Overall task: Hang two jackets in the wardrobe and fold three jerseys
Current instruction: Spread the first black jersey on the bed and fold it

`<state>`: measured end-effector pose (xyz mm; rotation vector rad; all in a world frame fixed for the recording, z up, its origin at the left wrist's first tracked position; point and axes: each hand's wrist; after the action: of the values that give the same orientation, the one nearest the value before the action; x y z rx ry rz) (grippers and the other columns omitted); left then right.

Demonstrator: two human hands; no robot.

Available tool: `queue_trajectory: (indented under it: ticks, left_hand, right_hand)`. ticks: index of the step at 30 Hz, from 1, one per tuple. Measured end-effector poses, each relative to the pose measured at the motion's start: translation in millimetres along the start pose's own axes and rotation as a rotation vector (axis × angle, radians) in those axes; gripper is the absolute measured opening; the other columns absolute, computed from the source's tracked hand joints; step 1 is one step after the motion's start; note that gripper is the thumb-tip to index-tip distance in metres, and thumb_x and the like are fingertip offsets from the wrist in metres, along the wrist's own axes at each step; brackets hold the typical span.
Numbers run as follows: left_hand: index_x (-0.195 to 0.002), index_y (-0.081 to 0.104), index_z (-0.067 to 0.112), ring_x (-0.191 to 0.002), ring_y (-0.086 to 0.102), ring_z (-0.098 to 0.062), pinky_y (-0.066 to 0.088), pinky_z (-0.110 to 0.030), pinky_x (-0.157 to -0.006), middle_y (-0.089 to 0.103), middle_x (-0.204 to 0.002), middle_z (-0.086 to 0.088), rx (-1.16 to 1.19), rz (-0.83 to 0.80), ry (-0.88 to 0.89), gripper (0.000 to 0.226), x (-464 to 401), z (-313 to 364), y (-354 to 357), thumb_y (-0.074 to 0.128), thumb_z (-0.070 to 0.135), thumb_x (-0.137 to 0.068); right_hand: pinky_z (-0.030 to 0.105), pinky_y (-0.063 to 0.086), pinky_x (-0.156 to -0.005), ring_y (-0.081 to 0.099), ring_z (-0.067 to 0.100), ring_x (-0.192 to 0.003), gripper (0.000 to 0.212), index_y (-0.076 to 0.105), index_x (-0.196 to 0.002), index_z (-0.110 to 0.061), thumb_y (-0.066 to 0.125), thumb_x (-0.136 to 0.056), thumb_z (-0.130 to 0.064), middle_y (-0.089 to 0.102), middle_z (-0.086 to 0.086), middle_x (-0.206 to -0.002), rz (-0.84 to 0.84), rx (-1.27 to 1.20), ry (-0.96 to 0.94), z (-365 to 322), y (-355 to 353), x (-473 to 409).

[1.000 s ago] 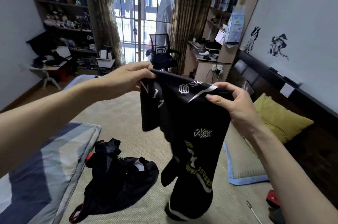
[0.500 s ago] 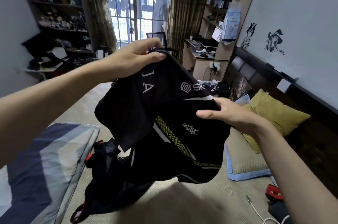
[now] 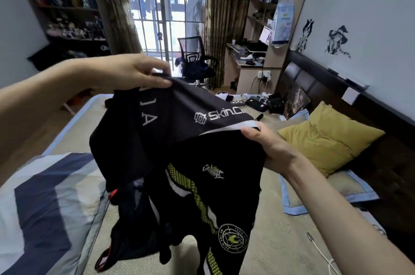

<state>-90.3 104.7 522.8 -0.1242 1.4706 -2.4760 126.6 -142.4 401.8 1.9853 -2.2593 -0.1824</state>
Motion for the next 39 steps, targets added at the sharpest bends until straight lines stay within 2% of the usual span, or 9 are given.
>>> queue_trajectory:
  ticks: [3,7,11,15,19,25,30,34,39]
  left_hand:
    - [-0.101,0.063,0.042,-0.100,0.067,-0.010,0.053,-0.033,-0.089,0.068,-0.098,0.019,-0.053,-0.197,-0.122,0.058,3,-1,7,0.068,0.084,-0.061]
    - [-0.134,0.049,0.042,-0.134,0.047,0.001,0.037,-0.034,-0.113,0.055,-0.136,0.023,0.121,-0.333,-0.002,0.074,-8,40,49,0.085,0.054,-0.071]
    - [-0.123,0.057,0.024,-0.107,0.064,-0.008,0.053,-0.034,-0.091,0.067,-0.111,0.005,0.236,-0.280,0.151,0.049,-26,67,73,0.082,0.014,-0.083]
    - [-0.114,0.066,0.021,-0.100,0.068,-0.024,0.054,-0.046,-0.090,0.073,-0.104,-0.004,0.201,-0.259,0.158,0.025,-34,72,72,0.071,0.027,-0.090]
    - [-0.098,0.070,0.027,-0.076,0.060,-0.007,0.048,-0.029,-0.070,0.067,-0.083,0.009,0.064,-0.268,0.165,0.007,-46,78,80,0.066,0.032,-0.094]
    - [-0.092,0.072,0.031,-0.079,0.062,-0.001,0.046,-0.017,-0.071,0.067,-0.082,0.015,0.234,-0.209,0.063,0.007,-53,79,77,0.065,0.032,-0.091]
    - [-0.089,0.067,0.041,-0.077,0.059,0.009,0.043,-0.007,-0.067,0.065,-0.081,0.027,0.129,-0.143,0.055,0.016,-51,77,86,0.059,0.030,-0.096]
    - [-0.102,0.069,0.022,-0.088,0.064,-0.008,0.050,-0.023,-0.079,0.070,-0.094,0.006,0.104,-0.061,-0.058,0.019,-44,60,99,0.056,0.033,-0.095]
    - [-0.102,0.070,0.013,-0.071,0.058,0.004,0.044,-0.011,-0.066,0.070,-0.089,-0.002,0.103,0.125,-0.192,0.020,-45,49,142,0.052,0.006,-0.102]
  right_hand:
    - [0.019,0.054,-0.062,0.071,0.011,-0.070,0.034,0.071,-0.094,-0.003,0.075,-0.079,-0.033,0.074,0.002,-0.079,0.106,0.081,-0.082,-14,20,-2]
    - [0.037,0.056,-0.083,0.069,0.020,-0.088,0.012,0.071,-0.092,-0.013,0.079,-0.085,-0.016,0.073,0.013,-0.089,0.086,0.282,-0.246,-33,47,-4]
    - [0.025,0.052,-0.078,0.062,0.012,-0.078,0.025,0.062,-0.094,-0.010,0.083,-0.081,-0.007,0.068,0.000,-0.083,0.046,0.412,-0.293,-50,52,5]
    - [0.022,0.056,-0.075,0.067,0.003,-0.084,0.043,0.064,-0.107,-0.017,0.091,-0.073,-0.019,0.070,-0.002,-0.107,0.159,0.626,-0.233,-53,30,24]
    - [0.032,0.052,-0.049,0.060,0.017,-0.053,0.058,0.057,-0.123,-0.017,0.090,-0.076,-0.019,0.066,0.003,-0.077,0.104,0.609,0.000,-42,8,36]
    - [0.031,0.030,-0.056,0.038,0.014,-0.059,0.036,0.054,-0.075,-0.010,0.082,-0.086,-0.030,0.040,0.009,-0.070,-0.064,0.644,0.267,8,-57,58]
    - [0.022,0.043,-0.078,0.057,0.008,-0.080,0.017,0.070,-0.082,-0.010,0.078,-0.090,-0.022,0.060,-0.002,-0.080,-0.061,0.511,0.274,37,-90,76]
    - [0.030,0.044,-0.075,0.060,0.012,-0.079,0.064,0.070,-0.090,0.006,0.092,-0.064,-0.048,0.062,0.003,-0.081,0.200,0.472,0.107,49,-110,70]
    - [0.017,0.054,-0.074,0.071,0.007,-0.086,0.028,0.077,-0.098,-0.017,0.082,-0.075,-0.031,0.079,-0.005,-0.094,0.320,0.217,-0.122,39,-112,57]
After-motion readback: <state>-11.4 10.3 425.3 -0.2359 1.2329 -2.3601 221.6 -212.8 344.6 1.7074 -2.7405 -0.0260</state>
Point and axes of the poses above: each hand's wrist, its own x-axis away from the middle knuckle, its own y-axis out of the palm, z = x × y
